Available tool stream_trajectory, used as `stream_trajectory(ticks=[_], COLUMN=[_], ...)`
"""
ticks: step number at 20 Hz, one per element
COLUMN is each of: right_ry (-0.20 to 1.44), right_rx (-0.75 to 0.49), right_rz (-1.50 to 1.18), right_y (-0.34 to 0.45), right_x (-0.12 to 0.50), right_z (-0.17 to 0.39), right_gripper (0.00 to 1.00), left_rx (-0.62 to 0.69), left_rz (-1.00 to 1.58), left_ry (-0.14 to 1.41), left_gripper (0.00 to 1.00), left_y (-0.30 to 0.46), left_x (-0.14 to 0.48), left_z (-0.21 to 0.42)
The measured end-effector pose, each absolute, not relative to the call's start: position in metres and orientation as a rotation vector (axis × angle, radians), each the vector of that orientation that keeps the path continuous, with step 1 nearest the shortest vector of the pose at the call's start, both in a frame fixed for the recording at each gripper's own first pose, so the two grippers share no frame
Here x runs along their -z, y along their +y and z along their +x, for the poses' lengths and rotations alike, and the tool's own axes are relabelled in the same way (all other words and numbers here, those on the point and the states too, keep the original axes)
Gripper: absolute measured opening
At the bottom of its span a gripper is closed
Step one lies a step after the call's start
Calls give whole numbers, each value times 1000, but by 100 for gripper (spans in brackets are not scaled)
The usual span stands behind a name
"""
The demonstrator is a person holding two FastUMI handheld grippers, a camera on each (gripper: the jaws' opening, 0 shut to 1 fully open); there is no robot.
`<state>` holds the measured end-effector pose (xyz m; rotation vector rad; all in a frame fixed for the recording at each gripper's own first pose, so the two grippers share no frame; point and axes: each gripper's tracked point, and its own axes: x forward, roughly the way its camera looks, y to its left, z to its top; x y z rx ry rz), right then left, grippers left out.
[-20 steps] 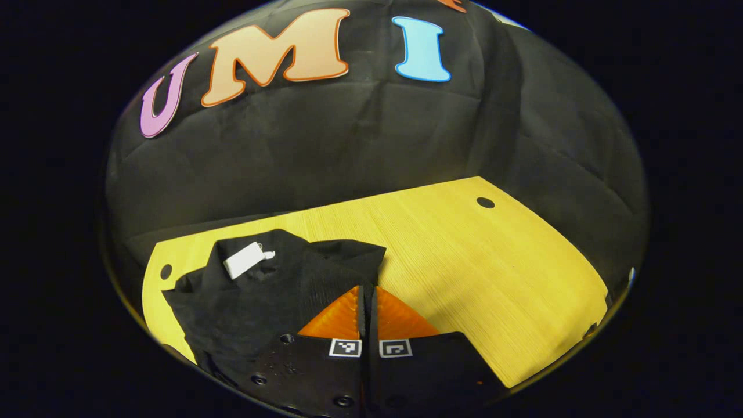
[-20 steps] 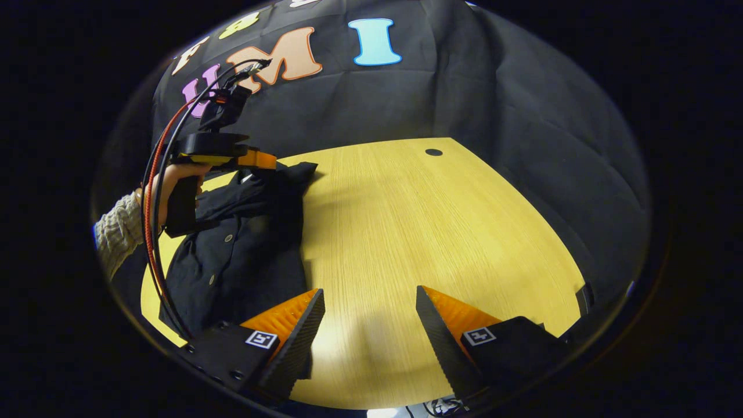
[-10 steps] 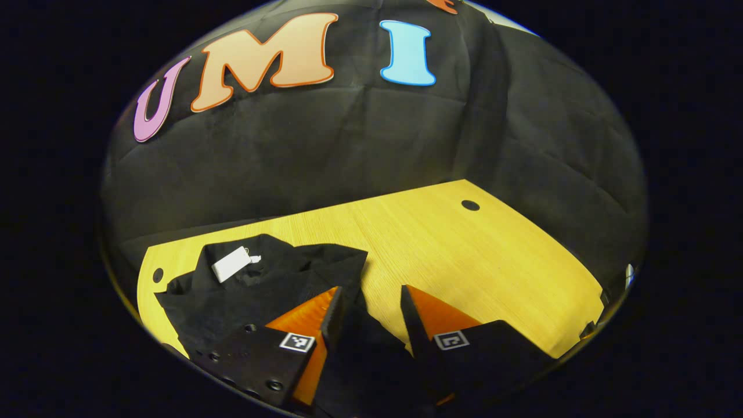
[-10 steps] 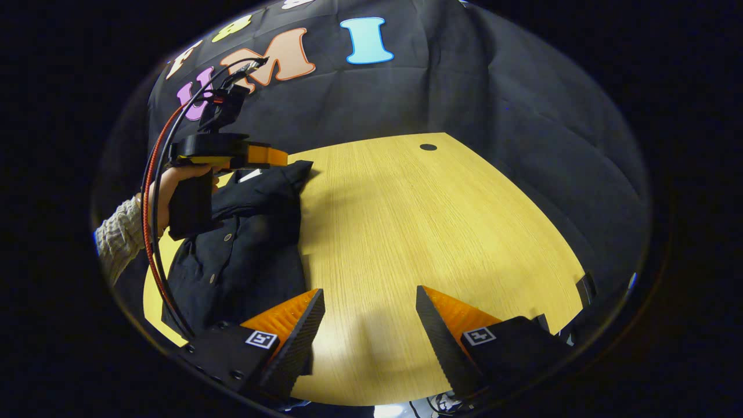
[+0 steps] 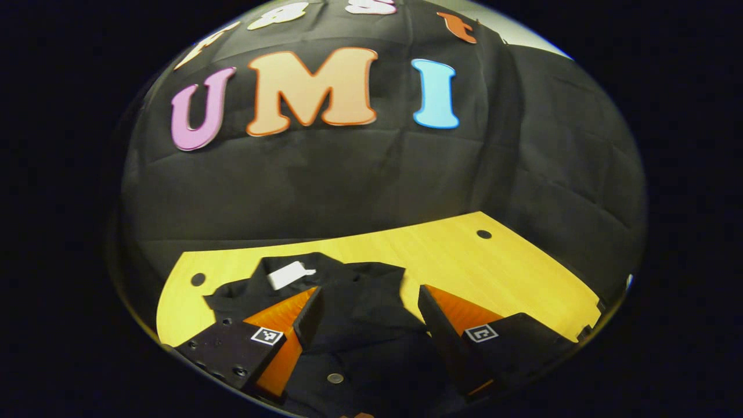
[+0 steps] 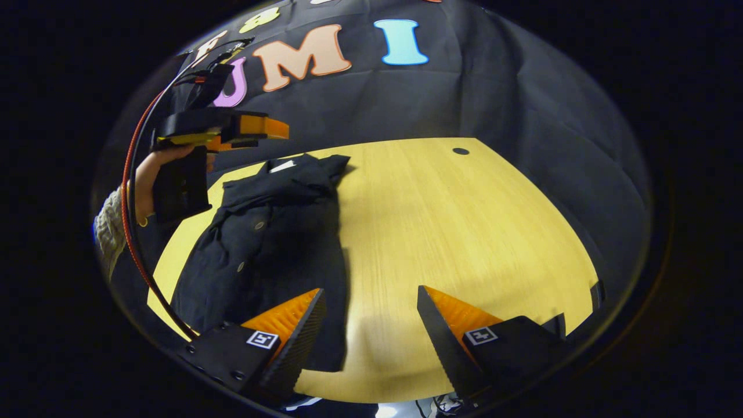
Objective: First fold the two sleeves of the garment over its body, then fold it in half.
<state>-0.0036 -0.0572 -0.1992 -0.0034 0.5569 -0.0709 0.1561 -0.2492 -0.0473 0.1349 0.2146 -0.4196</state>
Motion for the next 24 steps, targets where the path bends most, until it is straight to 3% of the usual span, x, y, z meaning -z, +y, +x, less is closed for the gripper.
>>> stream_trajectory(ticks=[5,9,14,24], right_ry=[588,639,698,740], right_rx=[-12,-66,-86,-88], right_rz=[-81,-161,-212,-254], right_y=[-20,0,11,10], right_x=[224,251,281,301], right_z=[-9,-16,-22,-21], right_gripper=[100,99,100,100], left_rx=[290,215,139,121], left_rz=[108,122,134,129], left_ry=[156,181,206,313], left_gripper=[97,100,97,97], left_y=[-159,-98,-39,11], left_x=[44,68,91,151], left_z=[120,87,50,-28])
